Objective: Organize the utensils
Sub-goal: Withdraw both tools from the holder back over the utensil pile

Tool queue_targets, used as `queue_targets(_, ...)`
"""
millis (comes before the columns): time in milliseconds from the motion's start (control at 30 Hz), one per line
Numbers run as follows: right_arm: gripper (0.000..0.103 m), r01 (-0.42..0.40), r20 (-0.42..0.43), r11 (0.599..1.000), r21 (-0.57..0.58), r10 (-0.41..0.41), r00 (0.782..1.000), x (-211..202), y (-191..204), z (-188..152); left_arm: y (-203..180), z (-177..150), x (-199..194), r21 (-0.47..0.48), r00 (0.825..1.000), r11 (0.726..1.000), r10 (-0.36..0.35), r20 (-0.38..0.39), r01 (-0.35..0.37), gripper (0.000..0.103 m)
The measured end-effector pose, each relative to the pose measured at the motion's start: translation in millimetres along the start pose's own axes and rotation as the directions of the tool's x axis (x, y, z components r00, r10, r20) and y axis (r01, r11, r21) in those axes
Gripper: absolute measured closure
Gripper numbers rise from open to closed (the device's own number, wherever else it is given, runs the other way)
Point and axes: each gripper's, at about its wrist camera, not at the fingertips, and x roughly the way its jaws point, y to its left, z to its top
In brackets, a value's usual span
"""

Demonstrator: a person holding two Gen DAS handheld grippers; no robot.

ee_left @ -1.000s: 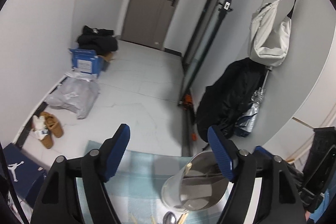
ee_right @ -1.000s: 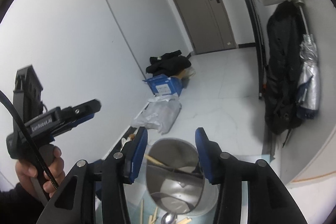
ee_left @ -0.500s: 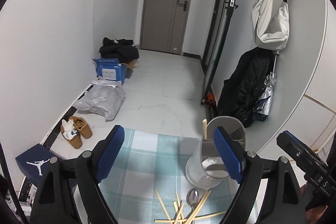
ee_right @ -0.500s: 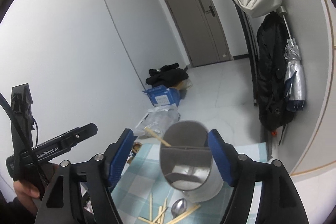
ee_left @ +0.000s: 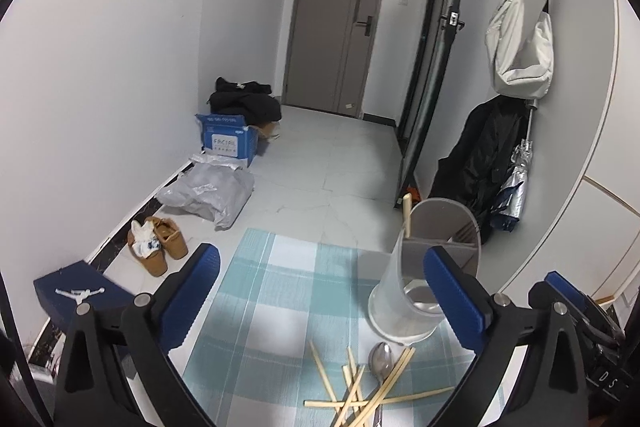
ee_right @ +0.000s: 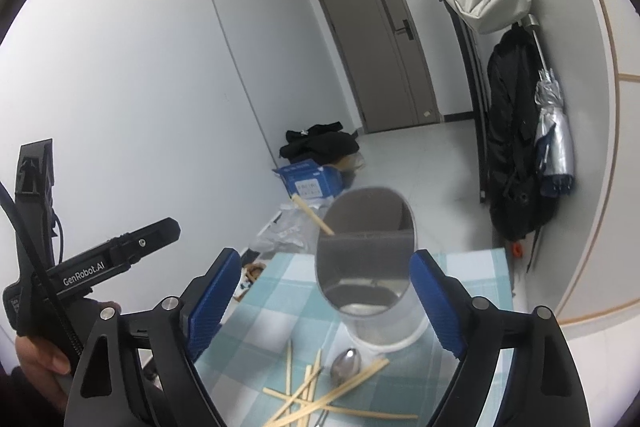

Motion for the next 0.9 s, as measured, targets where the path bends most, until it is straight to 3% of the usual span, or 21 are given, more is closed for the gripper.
queue_targets(267,0.012,0.026,-0.076,0.999,-0.025,-0.027,0.997,7,-1,-28,19,-30,10,-0.055,0.999,0.998,0.006,-0.045,-0.009,0.002)
queue_targets(500,0.011,0.037,-0.203,0.999,0.027,-0.031,0.979,29,-13,-53,28,-47,39,-0.081,0.98,0.996,-0.037,-0.196,0.021,0.002)
queue_targets(700,0.011,0.055,-0.338,0.996,0.073,-0.027,0.941,58,-22,-73,38,-54,53,-0.101,0.964,0.995,-0.035,-0.264,0.009,0.002)
queue_targets(900,0.015,0.096,-0.467,0.993,0.072,-0.052,0.883,88,-27,-93,46,-59,66,-0.125,0.944,0.992,-0.039,-0.328,-0.002,0.002)
